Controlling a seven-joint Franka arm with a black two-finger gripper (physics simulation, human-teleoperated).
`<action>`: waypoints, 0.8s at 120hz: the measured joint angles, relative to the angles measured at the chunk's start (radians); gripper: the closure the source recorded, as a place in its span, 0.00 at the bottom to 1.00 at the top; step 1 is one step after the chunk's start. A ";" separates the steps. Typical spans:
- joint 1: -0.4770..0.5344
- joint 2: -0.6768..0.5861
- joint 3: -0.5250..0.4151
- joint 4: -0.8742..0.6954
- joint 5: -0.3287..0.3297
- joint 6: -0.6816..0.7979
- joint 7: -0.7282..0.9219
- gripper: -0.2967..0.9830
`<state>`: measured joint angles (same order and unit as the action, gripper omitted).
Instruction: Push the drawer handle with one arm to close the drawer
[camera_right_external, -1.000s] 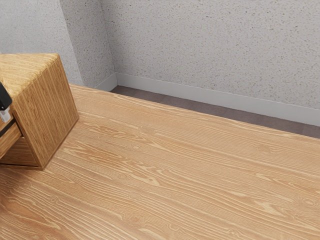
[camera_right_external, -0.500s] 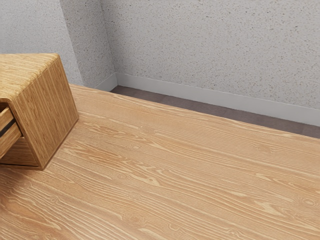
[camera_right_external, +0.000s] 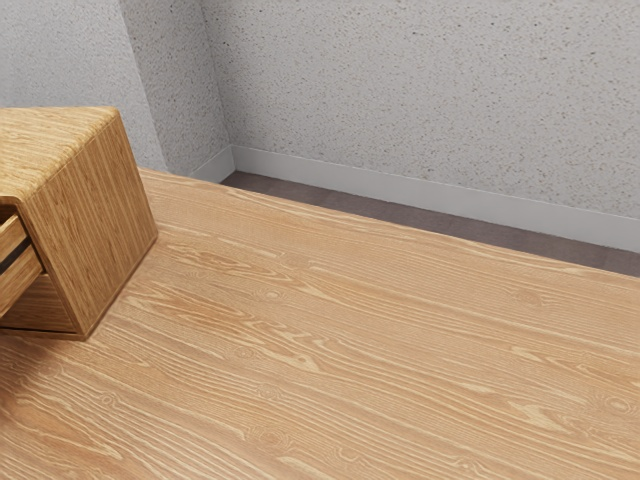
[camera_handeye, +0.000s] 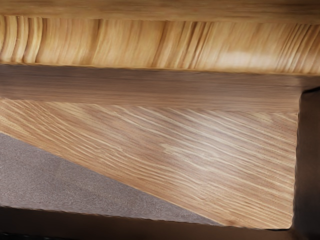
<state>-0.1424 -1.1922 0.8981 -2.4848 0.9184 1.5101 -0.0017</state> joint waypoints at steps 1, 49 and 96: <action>-0.004 0.001 0.004 0.003 0.003 0.000 0.003 0.25; -0.027 0.019 -0.016 0.066 -0.026 0.007 0.100 0.25; -0.027 0.021 -0.003 0.084 -0.057 0.008 0.141 0.59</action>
<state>-0.1699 -1.1712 0.8947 -2.4005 0.8611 1.5183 0.1393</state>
